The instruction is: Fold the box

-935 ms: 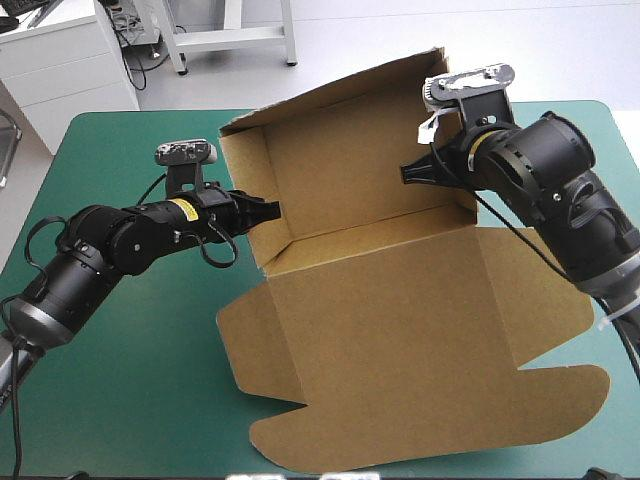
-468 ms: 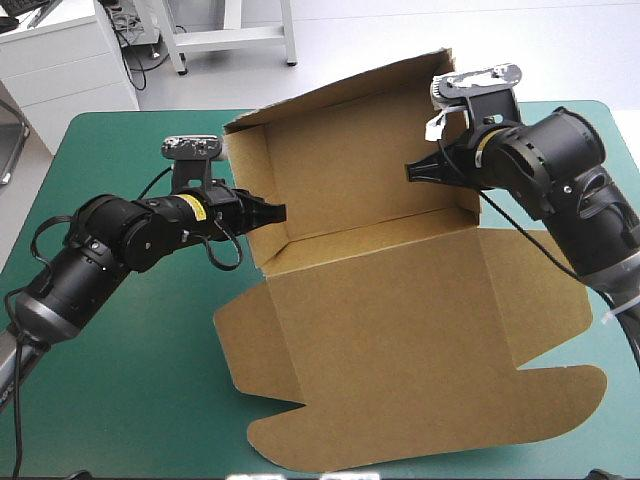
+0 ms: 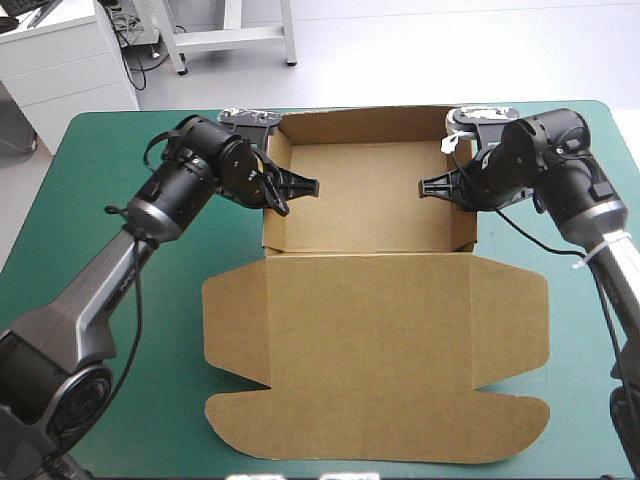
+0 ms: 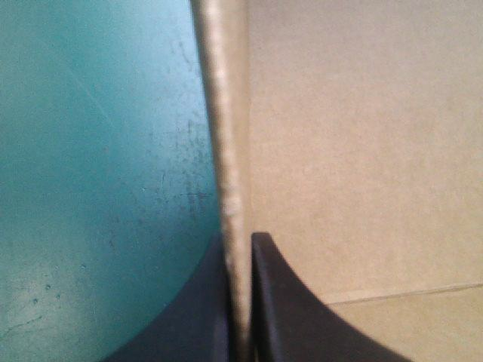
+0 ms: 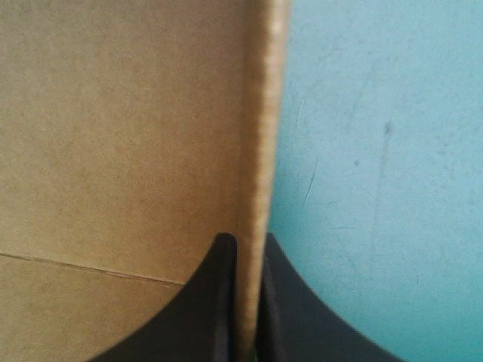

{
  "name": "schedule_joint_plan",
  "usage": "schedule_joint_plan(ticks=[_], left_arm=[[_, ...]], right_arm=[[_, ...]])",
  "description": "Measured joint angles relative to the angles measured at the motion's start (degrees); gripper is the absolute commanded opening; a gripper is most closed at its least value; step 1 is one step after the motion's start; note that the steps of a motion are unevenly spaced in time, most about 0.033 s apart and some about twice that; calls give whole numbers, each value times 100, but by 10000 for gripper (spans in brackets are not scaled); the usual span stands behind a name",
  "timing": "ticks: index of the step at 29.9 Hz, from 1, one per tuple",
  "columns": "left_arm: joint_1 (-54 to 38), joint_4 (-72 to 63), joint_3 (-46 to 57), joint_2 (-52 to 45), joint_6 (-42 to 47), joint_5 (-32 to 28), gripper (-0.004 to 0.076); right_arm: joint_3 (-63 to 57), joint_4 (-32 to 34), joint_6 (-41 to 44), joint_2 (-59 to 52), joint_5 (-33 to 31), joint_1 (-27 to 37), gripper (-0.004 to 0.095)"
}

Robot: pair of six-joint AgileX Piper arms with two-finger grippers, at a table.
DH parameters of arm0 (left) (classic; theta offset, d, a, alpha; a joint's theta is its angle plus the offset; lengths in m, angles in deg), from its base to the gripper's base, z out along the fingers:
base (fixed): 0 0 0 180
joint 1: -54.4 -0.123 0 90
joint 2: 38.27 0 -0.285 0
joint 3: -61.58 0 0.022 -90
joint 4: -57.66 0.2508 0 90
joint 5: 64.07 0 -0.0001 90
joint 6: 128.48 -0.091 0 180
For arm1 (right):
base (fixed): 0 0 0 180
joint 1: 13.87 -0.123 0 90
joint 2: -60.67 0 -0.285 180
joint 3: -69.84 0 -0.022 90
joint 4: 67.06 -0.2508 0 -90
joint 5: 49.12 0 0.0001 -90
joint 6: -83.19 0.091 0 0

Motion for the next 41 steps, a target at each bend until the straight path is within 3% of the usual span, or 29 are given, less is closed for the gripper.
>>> schedule_joint_plan(ticks=[9,17,21,25,29,32,37,41], left_arm=[[-60,129,-142,1006,84,141,-32],[-60,259,-159,1284,70,141,-32],[-60,413,-159,1377,68,141,-32],[-60,495,-166,1428,44,46,-21],[-60,494,-177,1468,12,14,71],[-60,540,-182,1501,-17,2,183],[-66,611,-182,1599,-81,-19,361],[-66,728,-176,1614,-100,-10,380]], right_arm=[[-184,-67,-95,819,96,35,-23],[-188,-195,-309,1373,193,98,1],[-188,-327,-449,1557,257,139,111],[-188,-370,-646,1641,226,139,309],[-178,-406,-744,1659,189,145,525],[-178,-399,-758,1665,150,145,625],[-178,-385,-734,1665,132,145,658],[-178,-385,-621,1665,249,145,658]])
